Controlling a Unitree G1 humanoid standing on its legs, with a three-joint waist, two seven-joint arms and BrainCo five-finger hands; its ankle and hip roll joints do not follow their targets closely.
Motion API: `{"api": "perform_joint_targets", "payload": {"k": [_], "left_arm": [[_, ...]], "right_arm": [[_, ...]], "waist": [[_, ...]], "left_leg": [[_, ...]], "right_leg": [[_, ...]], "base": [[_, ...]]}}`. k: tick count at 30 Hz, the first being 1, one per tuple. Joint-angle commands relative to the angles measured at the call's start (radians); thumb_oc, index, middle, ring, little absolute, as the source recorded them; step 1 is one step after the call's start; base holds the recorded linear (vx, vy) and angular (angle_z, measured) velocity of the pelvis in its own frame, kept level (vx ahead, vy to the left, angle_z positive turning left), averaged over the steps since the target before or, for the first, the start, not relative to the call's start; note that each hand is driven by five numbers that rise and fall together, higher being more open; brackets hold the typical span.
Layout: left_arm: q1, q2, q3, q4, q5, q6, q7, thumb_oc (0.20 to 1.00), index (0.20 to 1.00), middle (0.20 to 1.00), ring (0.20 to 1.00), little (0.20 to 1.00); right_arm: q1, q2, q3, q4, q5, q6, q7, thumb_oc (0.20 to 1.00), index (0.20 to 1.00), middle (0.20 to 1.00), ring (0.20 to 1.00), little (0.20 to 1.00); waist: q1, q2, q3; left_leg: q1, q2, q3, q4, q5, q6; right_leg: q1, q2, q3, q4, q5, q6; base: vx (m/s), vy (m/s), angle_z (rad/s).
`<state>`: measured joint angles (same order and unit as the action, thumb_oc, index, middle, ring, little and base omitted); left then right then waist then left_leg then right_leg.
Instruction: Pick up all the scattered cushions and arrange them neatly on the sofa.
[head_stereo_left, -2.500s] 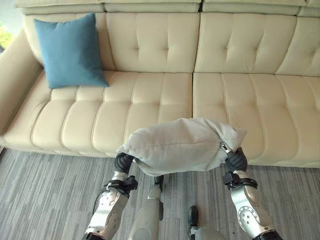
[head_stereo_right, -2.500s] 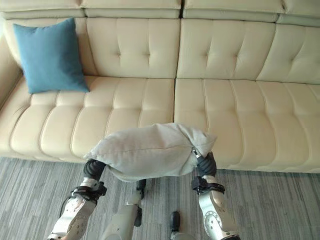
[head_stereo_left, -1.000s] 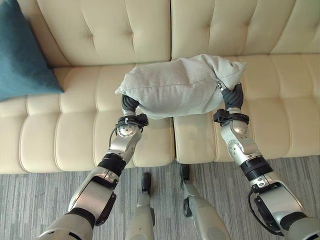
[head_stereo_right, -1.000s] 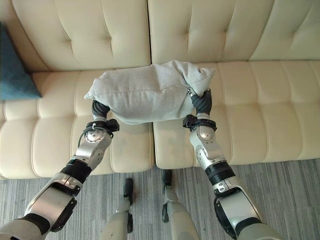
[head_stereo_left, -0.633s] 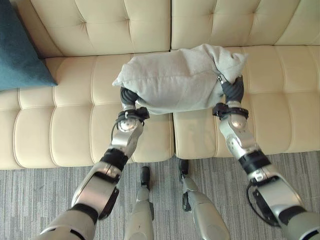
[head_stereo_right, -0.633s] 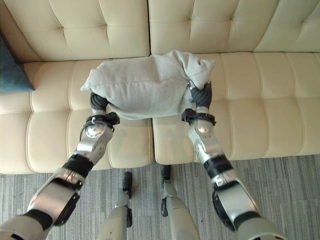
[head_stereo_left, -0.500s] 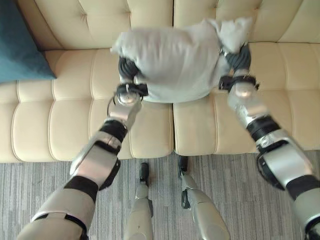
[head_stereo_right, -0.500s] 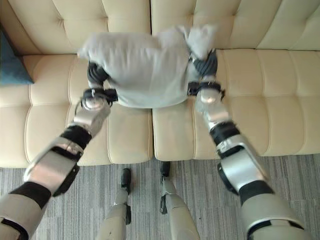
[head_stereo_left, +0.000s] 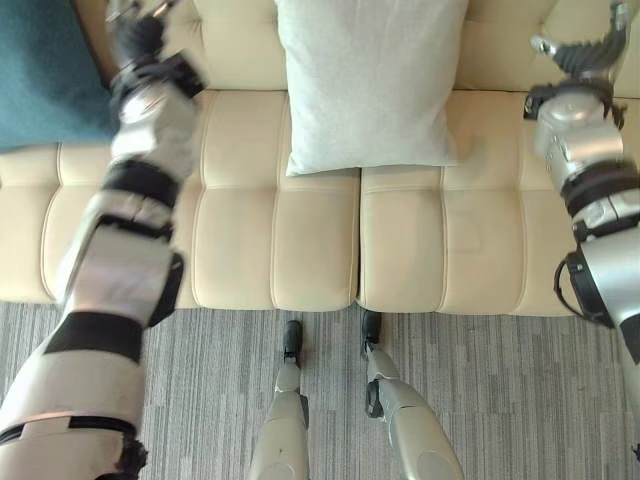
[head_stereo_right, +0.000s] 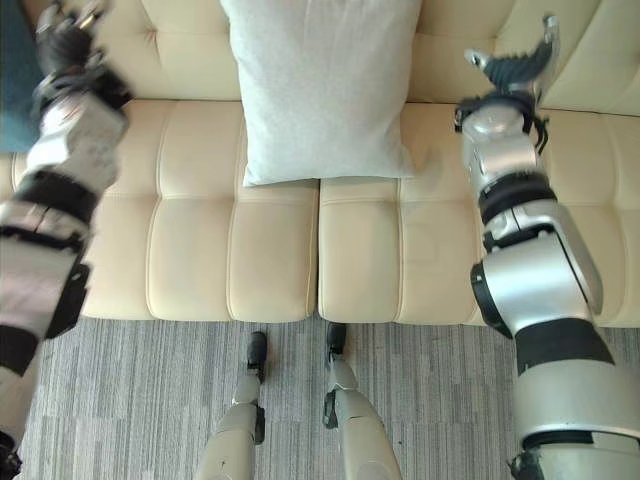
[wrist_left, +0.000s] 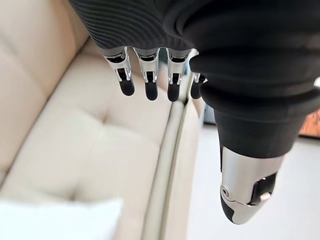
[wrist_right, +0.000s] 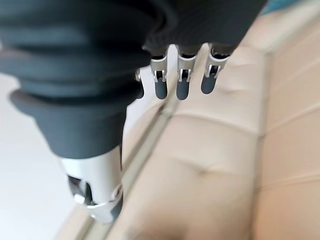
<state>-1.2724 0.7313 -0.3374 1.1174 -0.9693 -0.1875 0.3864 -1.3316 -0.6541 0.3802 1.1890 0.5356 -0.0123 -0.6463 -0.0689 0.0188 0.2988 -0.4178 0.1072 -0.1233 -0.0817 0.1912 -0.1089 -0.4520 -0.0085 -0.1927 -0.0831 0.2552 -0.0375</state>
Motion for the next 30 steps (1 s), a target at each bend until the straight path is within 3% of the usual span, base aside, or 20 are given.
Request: {"api": "perform_joint_targets", "payload": {"k": [1,2,3,5,7,11,14,15,17,18,21,24,27,30], "left_arm": [[0.316,0.047,0.055,-0.19,0.397,-0.048,-0.058,1.0,1.0,1.0,1.0,1.0],[0.328,0.045,0.058,-0.198,0.401,-0.046,-0.055,1.0,1.0,1.0,1.0,1.0],[0.457,0.033,0.092,-0.224,0.477,-0.045,-0.085,1.0,1.0,1.0,1.0,1.0],[0.694,-0.019,0.153,-0.34,0.61,-0.041,-0.117,1.0,1.0,1.0,1.0,1.0],[0.858,-0.054,0.186,-0.433,0.68,-0.029,-0.145,1.0,1.0,1.0,1.0,1.0],[1.093,-0.229,0.201,-0.392,0.79,-0.006,-0.22,1.0,1.0,1.0,1.0,1.0],[1.138,-0.283,0.172,-0.335,0.832,0.005,-0.243,1.0,1.0,1.0,1.0,1.0],[1.164,-0.342,0.148,-0.231,0.863,0.019,-0.268,1.0,1.0,1.0,1.0,1.0],[1.166,-0.375,0.149,-0.18,0.851,0.023,-0.273,1.0,1.0,1.0,1.0,1.0],[1.153,-0.433,0.144,-0.067,0.851,0.035,-0.273,1.0,1.0,1.0,1.0,1.0],[1.144,-0.462,0.139,0.036,0.899,0.042,-0.256,1.0,1.0,1.0,1.0,1.0],[1.131,-0.443,0.145,0.078,0.92,0.059,-0.244,1.0,1.0,1.0,1.0,1.0],[1.147,-0.417,0.162,0.121,0.959,0.081,-0.242,1.0,1.0,1.0,1.0,1.0],[1.169,-0.401,0.193,0.143,0.959,0.092,-0.231,1.0,1.0,1.0,1.0,1.0]], "right_arm": [[0.384,0.01,-0.129,-0.353,0.011,-0.2,0.094,1.0,1.0,1.0,1.0,1.0],[0.397,0.012,-0.132,-0.362,0.007,-0.198,0.092,1.0,1.0,1.0,1.0,1.0],[0.548,0.028,-0.209,-0.407,0.008,-0.237,0.152,1.0,1.0,1.0,1.0,1.0],[0.806,0.091,-0.294,-0.495,-0.038,-0.245,0.243,1.0,1.0,1.0,1.0,1.0],[0.946,0.13,-0.327,-0.537,-0.037,-0.234,0.321,1.0,1.0,1.0,1.0,1.0],[1.126,0.235,-0.348,-0.428,-0.094,-0.19,0.433,1.0,1.0,1.0,1.0,1.0],[1.165,0.253,-0.326,-0.351,-0.148,-0.159,0.466,1.0,1.0,1.0,1.0,1.0],[1.174,0.275,-0.304,-0.249,-0.215,-0.126,0.487,1.0,1.0,1.0,1.0,1.0],[1.177,0.29,-0.303,-0.204,-0.235,-0.11,0.485,1.0,1.0,1.0,1.0,1.0],[1.168,0.33,-0.317,-0.099,-0.233,-0.091,0.485,1.0,1.0,1.0,1.0,1.0],[1.173,0.367,-0.323,-0.018,-0.238,-0.075,0.485,1.0,1.0,1.0,1.0,1.0],[1.178,0.38,-0.304,0.022,-0.242,-0.067,0.489,1.0,1.0,1.0,1.0,1.0],[1.205,0.377,-0.306,0.062,-0.261,-0.061,0.496,1.0,1.0,1.0,1.0,1.0],[1.22,0.376,-0.315,0.072,-0.271,-0.059,0.49,1.0,1.0,1.0,1.0,1.0]], "waist": [[0.016,0.023,-0.029],[0.015,0.021,-0.035],[0.012,0.023,-0.043],[0.008,0.021,-0.054],[0.004,0.016,-0.063],[-0.005,0.005,-0.09],[-0.006,-0.001,-0.091],[-0.009,-0.008,-0.094],[-0.009,-0.012,-0.094],[-0.013,-0.021,-0.093],[-0.014,-0.031,-0.091],[-0.001,-0.021,-0.069],[0.022,-0.02,-0.115],[0.044,-0.027,-0.15]], "left_leg": [[0.249,0.021,0.068,-0.006,-0.186,-0.024],[0.245,0.018,0.067,-0.006,-0.18,-0.024],[0.271,0.018,0.077,-0.006,-0.196,-0.018],[0.308,0.013,0.086,-0.006,-0.215,-0.009],[0.336,0.007,0.087,-0.006,-0.228,-0.002],[0.391,-0.027,0.098,-0.005,-0.255,0.027],[0.407,-0.044,0.098,0.0,-0.264,0.042],[0.416,-0.072,0.099,0.009,-0.277,0.063],[0.417,-0.086,0.099,0.013,-0.281,0.072],[0.411,-0.12,0.105,0.019,-0.282,0.092],[0.419,-0.142,0.126,0.011,-0.271,0.104],[0.397,-0.123,0.144,0.019,-0.236,0.112],[0.371,-0.114,0.15,0.019,-0.21,0.12],[0.358,-0.112,0.165,0.019,-0.199,0.121]], "right_leg": [[0.051,-0.067,0.06,0.145,-0.246,0.15],[0.049,-0.07,0.06,0.141,-0.24,0.151],[0.076,-0.077,0.063,0.138,-0.241,0.153],[0.116,-0.085,0.07,0.122,-0.233,0.158],[0.149,-0.088,0.075,0.106,-0.225,0.159],[0.206,-0.104,0.096,0.075,-0.191,0.173],[0.215,-0.117,0.108,0.075,-0.176,0.181],[0.214,-0.137,0.123,0.07,-0.151,0.194],[0.211,-0.148,0.13,0.065,-0.133,0.2],[0.193,-0.172,0.139,0.043,-0.093,0.218],[0.183,-0.198,0.128,0.053,-0.087,0.234],[0.206,-0.18,0.097,0.19,-0.183,0.209],[0.281,-0.135,0.119,0.294,-0.267,0.188],[0.344,-0.118,0.126,0.307,-0.313,0.183]], "base": [[0.01,0.165,-0.1],[0.03,0.182,-0.07],[0.02,0.11,-0.05],[0.01,0.172,0.09],[0.0,0.146,0.0],[-0.04,0.185,-0.15],[-0.13,0.19,-0.09],[-0.11,0.152,-0.06],[-0.2,0.218,-0.18],[-0.33,0.321,-0.32],[-0.25,0.193,-0.27],[-0.26,0.07,-0.02],[-0.13,0.024,-0.08],[-0.07,-0.027,-0.04]]}}
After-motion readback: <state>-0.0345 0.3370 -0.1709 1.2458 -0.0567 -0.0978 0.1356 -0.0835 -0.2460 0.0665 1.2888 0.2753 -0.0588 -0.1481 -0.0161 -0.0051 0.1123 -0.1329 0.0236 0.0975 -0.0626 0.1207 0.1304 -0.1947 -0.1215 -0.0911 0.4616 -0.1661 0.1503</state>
